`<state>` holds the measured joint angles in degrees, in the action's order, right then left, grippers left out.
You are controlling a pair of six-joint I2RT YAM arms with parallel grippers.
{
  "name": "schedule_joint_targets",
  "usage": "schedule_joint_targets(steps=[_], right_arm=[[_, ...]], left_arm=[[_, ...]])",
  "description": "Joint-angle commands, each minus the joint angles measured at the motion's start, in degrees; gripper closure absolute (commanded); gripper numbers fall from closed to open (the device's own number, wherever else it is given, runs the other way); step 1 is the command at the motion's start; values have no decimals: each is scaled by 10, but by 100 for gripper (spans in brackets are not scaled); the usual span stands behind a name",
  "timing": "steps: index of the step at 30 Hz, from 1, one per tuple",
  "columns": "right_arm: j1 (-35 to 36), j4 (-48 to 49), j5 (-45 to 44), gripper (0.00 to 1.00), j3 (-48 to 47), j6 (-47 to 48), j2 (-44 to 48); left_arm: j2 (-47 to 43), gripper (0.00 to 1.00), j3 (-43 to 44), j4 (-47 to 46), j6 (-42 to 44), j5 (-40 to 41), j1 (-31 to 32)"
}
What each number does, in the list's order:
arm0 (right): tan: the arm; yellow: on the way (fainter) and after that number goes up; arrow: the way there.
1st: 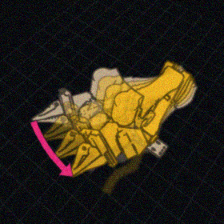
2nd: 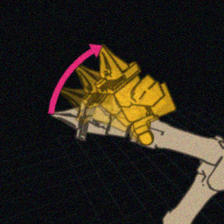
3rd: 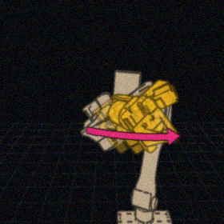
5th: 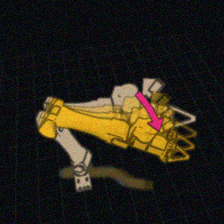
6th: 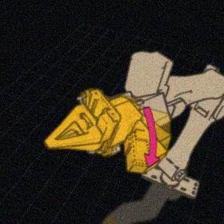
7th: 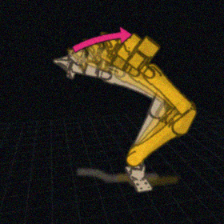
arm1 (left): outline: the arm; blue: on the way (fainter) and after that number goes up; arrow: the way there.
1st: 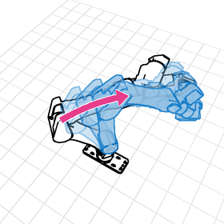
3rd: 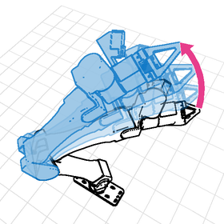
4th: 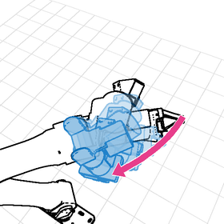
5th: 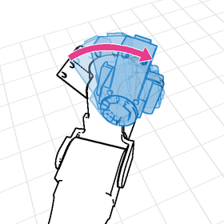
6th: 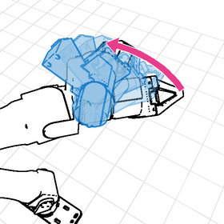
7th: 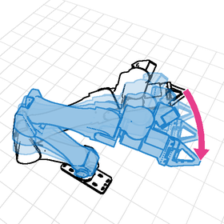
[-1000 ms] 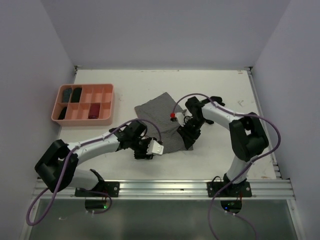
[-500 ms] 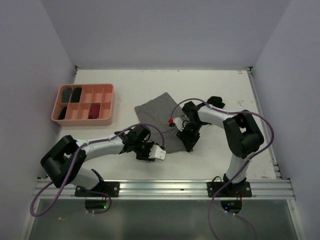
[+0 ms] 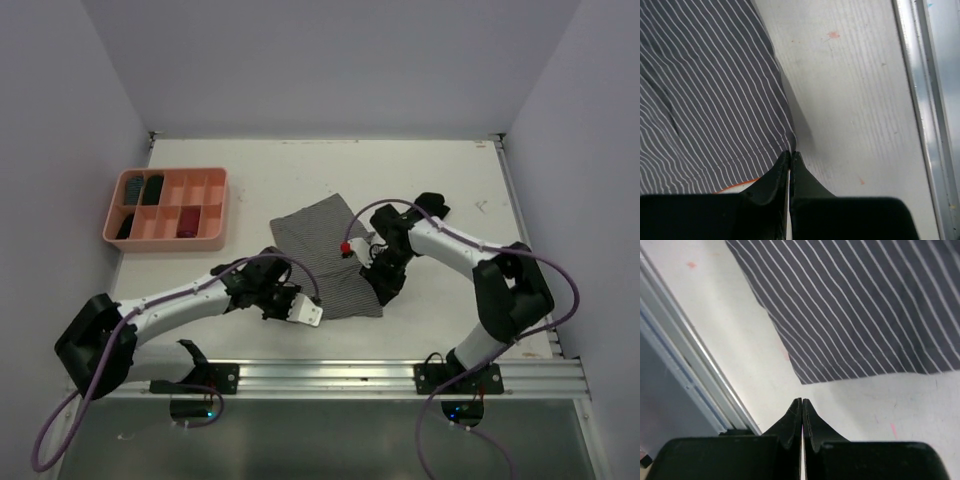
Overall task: Roll the underwear
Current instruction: Fold the underwear
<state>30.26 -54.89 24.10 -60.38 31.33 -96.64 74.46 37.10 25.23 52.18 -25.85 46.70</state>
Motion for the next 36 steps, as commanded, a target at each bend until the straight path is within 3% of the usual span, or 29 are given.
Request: schedule_joint_targets(steps=[1, 7, 10, 17, 22, 36], right_arm=[[2, -50, 35, 100, -10, 22, 68], [7, -97, 62, 100, -38, 25, 106], [15, -82, 44, 86, -7, 39, 112], [124, 88, -69, 76, 114, 64, 155], [154, 159, -85, 65, 149, 87, 168], [180, 145, -19, 66, 161, 129, 174]], left_arm=[[-50, 100, 7, 82, 26, -36, 4], [-77, 100, 20, 110, -6, -75, 4], [-64, 100, 10, 98, -12, -58, 4], [-53, 100, -15, 74, -6, -47, 4], [-51, 100, -18, 71, -2, -43, 3], [-50, 100, -22, 68, 5, -39, 3]])
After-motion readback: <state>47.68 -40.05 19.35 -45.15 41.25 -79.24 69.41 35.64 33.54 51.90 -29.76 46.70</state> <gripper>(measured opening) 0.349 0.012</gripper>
